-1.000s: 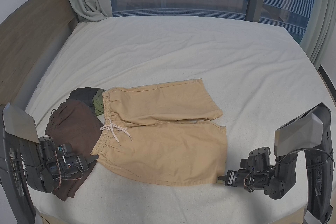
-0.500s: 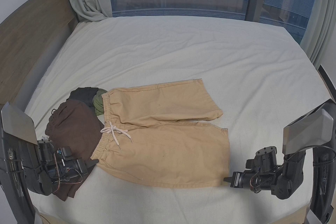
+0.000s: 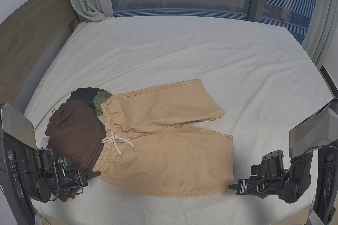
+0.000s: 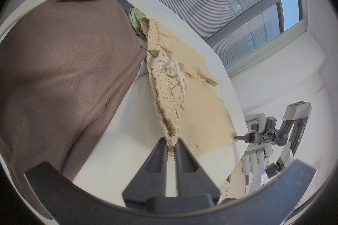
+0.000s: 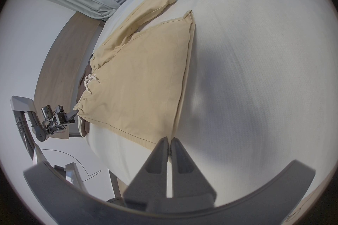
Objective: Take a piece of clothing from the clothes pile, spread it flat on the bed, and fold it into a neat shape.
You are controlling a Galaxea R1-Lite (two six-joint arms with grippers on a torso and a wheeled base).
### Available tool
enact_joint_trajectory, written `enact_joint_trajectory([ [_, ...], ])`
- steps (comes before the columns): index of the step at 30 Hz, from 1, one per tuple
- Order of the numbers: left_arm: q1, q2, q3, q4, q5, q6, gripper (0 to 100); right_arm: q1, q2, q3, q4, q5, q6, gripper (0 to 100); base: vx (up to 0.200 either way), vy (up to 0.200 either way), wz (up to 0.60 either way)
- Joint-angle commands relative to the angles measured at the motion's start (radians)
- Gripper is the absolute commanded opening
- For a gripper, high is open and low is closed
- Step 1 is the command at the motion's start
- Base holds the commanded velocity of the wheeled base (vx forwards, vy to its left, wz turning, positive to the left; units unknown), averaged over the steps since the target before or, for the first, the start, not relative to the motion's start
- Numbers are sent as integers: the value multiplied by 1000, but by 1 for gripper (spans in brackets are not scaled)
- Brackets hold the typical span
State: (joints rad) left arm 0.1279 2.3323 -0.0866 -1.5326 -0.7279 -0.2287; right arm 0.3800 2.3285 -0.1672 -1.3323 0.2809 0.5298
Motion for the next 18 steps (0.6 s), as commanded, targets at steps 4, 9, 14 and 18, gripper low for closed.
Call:
enact_joint_trajectory([
  [4,10,10,2,-9,-19,12,0,-21,-8,23,-62,21,-1,0,0,0,0],
  [9,10,-2,-45,-12,-30,6,0,-26,-8,61,-180,24,1,0,0,0,0],
  [14,4,-21,-82,-12,-30,-3,0,-27,-47,64,-211,31,3,0,0,0,0],
  [18,-1,-42,-99,-12,-30,-8,0,-36,-103,45,-211,44,9,0,0,0,0],
])
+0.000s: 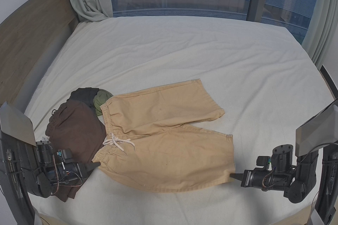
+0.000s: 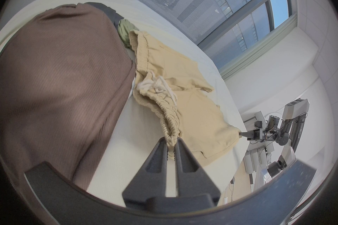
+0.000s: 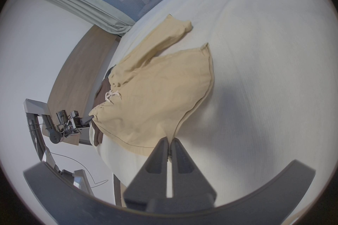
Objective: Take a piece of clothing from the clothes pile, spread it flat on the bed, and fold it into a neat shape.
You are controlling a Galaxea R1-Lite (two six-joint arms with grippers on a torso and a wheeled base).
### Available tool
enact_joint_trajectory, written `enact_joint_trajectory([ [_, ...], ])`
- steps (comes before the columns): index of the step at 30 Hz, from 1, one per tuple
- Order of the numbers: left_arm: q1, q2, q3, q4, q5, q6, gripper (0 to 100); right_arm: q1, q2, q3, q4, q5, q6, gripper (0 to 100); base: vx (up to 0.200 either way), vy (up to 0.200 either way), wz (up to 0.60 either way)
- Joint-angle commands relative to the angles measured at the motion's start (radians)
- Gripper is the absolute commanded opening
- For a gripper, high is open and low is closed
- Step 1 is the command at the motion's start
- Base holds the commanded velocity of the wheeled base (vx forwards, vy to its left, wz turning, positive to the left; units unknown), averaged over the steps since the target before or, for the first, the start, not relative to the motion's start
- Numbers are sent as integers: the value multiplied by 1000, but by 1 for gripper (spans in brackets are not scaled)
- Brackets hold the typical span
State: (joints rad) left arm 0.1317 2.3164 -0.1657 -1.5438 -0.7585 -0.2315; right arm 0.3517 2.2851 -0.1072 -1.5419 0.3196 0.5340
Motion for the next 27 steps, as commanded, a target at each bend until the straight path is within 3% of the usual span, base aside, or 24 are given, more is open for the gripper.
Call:
enact_joint_trajectory([
  [1,-6,-32,-24,-1,1,-9,0,-10,-72,-23,-1,6,7,0,0,0,0],
  [23,-24,-69,-126,-2,15,-126,0,-45,-133,-223,6,6,17,0,0,0,0],
  [27,-24,-69,-141,-4,16,-134,0,-54,-134,-299,83,6,17,0,0,0,0],
])
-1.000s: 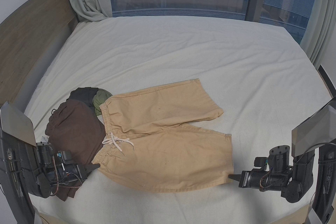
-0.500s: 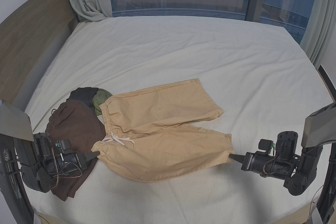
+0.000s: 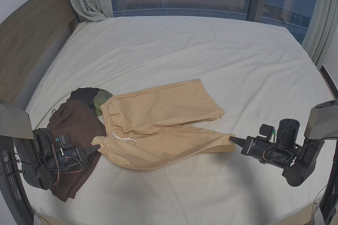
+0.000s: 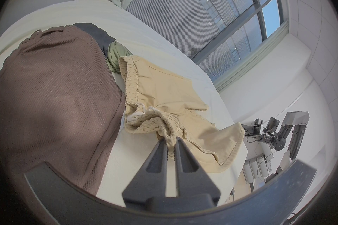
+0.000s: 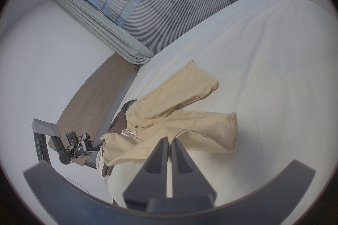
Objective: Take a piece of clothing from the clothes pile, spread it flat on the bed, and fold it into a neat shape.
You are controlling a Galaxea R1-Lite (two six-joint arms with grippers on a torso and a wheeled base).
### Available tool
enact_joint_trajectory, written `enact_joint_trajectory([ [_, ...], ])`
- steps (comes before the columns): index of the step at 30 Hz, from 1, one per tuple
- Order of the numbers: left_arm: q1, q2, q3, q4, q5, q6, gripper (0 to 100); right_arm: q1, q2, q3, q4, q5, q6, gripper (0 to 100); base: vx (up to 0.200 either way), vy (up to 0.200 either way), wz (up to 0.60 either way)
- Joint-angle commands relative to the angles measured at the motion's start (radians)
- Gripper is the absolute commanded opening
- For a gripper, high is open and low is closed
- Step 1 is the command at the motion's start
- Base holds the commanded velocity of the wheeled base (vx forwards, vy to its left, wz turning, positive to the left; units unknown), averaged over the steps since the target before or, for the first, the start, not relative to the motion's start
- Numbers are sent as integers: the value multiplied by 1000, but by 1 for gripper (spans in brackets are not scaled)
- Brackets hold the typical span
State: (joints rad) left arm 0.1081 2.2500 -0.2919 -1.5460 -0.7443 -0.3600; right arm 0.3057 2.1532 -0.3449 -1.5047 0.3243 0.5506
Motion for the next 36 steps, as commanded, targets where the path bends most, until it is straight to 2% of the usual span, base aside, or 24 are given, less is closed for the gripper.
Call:
enact_joint_trajectory([
  [1,-1,-3,-16,-2,2,-5,0,-10,-6,-74,60,1,0,0,0,0,0],
  [6,1,-4,-35,-2,5,-22,0,-19,-22,-137,126,1,0,0,0,0,0],
  [13,-11,-27,-58,-2,49,-68,0,-22,-64,-220,235,1,0,0,0,0,0],
  [25,-38,-49,-145,-2,89,-189,0,-22,-70,-425,417,-1,9,0,0,0,0],
  [36,-36,-46,-151,-2,117,-192,0,-37,-67,-617,577,-1,22,0,0,0,0],
])
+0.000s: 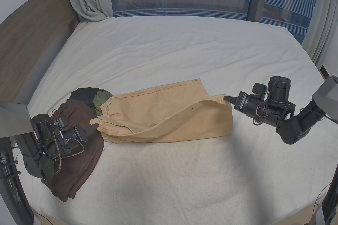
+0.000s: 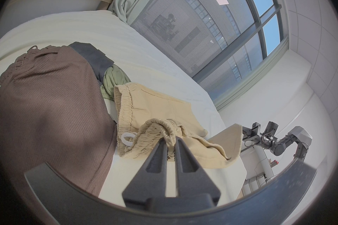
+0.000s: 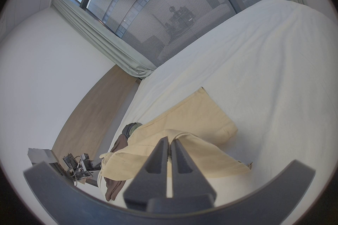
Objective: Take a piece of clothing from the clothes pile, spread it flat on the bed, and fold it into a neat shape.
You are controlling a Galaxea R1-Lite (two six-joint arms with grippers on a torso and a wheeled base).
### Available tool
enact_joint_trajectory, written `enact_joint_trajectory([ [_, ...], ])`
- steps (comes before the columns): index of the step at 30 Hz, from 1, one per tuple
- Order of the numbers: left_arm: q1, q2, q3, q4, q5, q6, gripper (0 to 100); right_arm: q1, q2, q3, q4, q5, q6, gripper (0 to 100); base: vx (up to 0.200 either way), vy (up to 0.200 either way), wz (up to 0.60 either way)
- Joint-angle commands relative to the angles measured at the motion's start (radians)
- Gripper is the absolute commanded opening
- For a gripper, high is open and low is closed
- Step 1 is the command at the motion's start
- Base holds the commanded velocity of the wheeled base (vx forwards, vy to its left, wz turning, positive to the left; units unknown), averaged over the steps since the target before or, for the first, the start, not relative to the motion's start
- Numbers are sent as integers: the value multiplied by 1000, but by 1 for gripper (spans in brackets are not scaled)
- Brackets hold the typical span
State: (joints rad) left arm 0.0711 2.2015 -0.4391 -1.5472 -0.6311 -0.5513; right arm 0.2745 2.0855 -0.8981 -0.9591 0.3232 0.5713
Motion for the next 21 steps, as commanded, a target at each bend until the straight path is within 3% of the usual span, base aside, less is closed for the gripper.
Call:
enact_joint_trajectory([
  [1,1,3,-6,-1,4,-1,0,-8,2,-78,40,0,1,0,0,0,0],
  [9,1,17,-20,-1,7,-1,0,-18,30,-203,123,0,1,0,0,0,0],
  [21,-11,46,-78,-1,87,-15,0,-26,140,-450,263,0,1,0,0,0,0],
])
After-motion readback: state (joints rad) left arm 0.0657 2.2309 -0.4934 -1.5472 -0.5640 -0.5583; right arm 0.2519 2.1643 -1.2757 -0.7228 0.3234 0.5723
